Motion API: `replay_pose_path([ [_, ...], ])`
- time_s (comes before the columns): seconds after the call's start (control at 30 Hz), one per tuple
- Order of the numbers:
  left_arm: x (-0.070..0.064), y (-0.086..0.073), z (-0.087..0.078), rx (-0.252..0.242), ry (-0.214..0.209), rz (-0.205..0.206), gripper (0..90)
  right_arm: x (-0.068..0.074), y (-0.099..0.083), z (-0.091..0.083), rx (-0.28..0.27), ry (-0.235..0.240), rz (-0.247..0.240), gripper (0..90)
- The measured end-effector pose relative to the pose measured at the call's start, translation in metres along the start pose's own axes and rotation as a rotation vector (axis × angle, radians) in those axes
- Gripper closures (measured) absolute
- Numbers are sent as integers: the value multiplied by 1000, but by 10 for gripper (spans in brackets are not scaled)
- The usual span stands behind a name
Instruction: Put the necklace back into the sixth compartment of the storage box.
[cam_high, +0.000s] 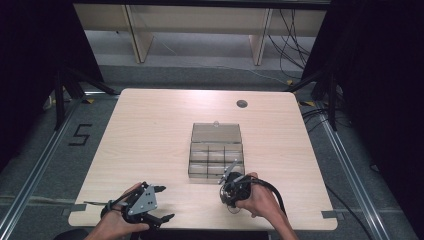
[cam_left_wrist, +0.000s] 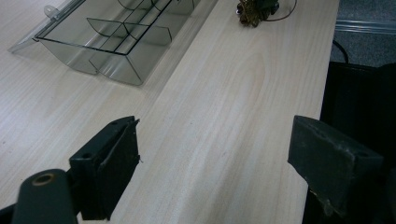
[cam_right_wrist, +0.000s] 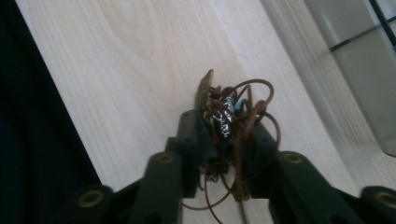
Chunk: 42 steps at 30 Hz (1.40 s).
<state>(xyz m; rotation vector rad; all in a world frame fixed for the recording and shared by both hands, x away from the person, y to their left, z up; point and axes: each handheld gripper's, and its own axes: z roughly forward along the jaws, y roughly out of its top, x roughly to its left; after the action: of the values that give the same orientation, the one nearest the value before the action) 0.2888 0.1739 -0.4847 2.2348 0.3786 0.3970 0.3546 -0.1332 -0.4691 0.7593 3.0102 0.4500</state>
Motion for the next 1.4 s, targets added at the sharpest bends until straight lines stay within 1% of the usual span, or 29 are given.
replay_pose_path([
  [0.07,0,0,0,6,9,-3,157,0,0,-1,1,3,0,782],
  [0.1,0,0,0,-2,7,-13,157,0,0,-1,4,3,-5,785],
  [0.13,0,0,0,-2,7,-13,158,0,0,-1,4,3,-5,785],
  [0.17,0,0,0,-13,9,-16,158,0,0,-2,4,-2,-18,788],
  [0.2,2,0,-1,0,8,16,158,0,0,-3,5,0,-23,788],
  [0.23,0,0,0,-12,13,-22,158,0,1,-5,7,-7,-20,789],
  [0.3,0,-1,1,-21,11,-24,157,0,2,-9,4,-9,-25,790],
  [0.33,1,0,0,-1,11,-9,158,0,3,-11,5,-9,-34,790],
  [0.43,1,0,-1,13,16,1,158,0,6,-17,16,1,-48,790],
  [0.5,1,0,0,1,7,-7,157,0,7,-19,26,1,-47,790],
  [0.57,-1,-1,1,-7,12,-14,158,-1,8,-23,32,5,-59,790],
  [0.67,0,-1,1,-3,15,-12,158,-3,9,-27,34,-5,-67,791],
  [0.7,0,0,0,5,16,-10,158,-3,11,-31,39,-7,-66,790],
  [0.77,0,-1,0,1,17,-12,157,-4,11,-33,36,4,-67,791],
  [0.8,-1,-1,1,-5,15,-18,158,-5,11,-35,40,-2,-82,791],
  [0.83,-1,0,1,-13,6,-26,158,-5,12,-39,45,6,-53,791],
  [0.93,0,0,0,-3,8,-10,158,-8,13,-42,25,19,-64,791],
  [0.97,0,0,-1,-2,8,-1,158,-11,14,-45,32,5,-64,791],
  [1.03,-1,0,1,-18,6,-21,158,-12,16,-51,40,8,-51,791],
  [1.07,0,0,0,0,8,-8,158,-14,16,-54,45,2,-50,791],
  [1.1,0,0,0,-4,6,-11,158,-15,17,-56,15,4,-60,791],
  [1.13,0,0,0,-1,6,-12,158,-16,17,-59,18,17,-61,790],
  [1.17,0,0,0,-5,8,-16,158,-17,18,-60,20,-3,-70,791],
  [1.2,-1,0,1,-15,10,-24,157,-17,19,-61,19,9,-64,791],
  [1.23,-1,0,1,-15,10,-24,158,-18,19,-62,28,15,-61,791],
  [1.27,0,0,1,-5,9,-17,158,-20,21,-63,37,-4,-74,791],
  [1.3,0,0,1,-7,10,-15,157,-21,21,-64,33,-4,-75,791],
  [1.33,0,0,1,-7,10,-15,158,-20,22,-66,38,7,-59,791],
  [1.4,0,0,0,2,6,-14,158,-21,24,-67,40,4,-65,791],
])
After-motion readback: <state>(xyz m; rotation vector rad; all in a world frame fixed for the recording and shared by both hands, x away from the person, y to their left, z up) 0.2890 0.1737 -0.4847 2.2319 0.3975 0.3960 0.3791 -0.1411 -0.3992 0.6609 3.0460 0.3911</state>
